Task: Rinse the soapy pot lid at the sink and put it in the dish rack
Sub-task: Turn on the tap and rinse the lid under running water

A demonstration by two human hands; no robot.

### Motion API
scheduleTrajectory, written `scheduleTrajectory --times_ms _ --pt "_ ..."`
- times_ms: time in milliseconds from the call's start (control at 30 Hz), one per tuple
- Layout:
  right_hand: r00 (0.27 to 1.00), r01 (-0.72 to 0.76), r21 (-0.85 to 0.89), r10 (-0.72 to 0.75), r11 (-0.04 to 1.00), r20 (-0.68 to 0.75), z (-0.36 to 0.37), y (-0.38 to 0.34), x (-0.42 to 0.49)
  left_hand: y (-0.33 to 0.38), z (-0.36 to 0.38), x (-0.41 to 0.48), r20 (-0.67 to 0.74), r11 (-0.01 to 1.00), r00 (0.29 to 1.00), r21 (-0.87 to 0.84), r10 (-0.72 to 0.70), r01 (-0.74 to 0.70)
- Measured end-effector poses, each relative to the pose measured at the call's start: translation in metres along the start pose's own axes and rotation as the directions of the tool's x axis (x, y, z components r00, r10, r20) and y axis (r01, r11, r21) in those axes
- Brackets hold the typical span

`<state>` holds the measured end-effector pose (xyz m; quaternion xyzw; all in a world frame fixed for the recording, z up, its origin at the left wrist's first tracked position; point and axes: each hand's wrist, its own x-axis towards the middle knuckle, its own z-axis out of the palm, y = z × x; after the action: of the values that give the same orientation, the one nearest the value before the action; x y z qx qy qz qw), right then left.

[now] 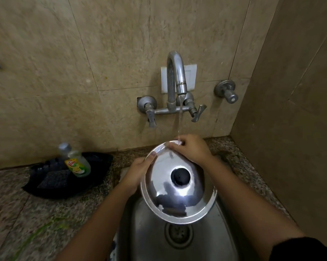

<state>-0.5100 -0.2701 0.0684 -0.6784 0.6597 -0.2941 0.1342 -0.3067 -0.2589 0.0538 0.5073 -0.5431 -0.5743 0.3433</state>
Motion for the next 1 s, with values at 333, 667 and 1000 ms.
scheduleTrajectory --times_ms 333,667,1000 --pt "0.998 -0.061 -0.230 0.055 0.971 -0.029 0.031 0.021 -0.076 -0.020 0.000 0.001 -0.379 0.948 0.914 -0.316 -0.142 0.017" --pt "0.922 0.379 -0.237 -0.345 0.895 0.173 0.069 -0.013 -0.113 -0.027 0.004 0.001 -0.545 0.905 0.787 -0.425 -0.290 0.039" --pt "0.993 -0.116 -0.013 0.115 0.993 -0.029 0.042 0.030 -0.084 -0.019 0.032 0.004 -0.520 0.968 0.843 -0.249 -0.142 0.010"
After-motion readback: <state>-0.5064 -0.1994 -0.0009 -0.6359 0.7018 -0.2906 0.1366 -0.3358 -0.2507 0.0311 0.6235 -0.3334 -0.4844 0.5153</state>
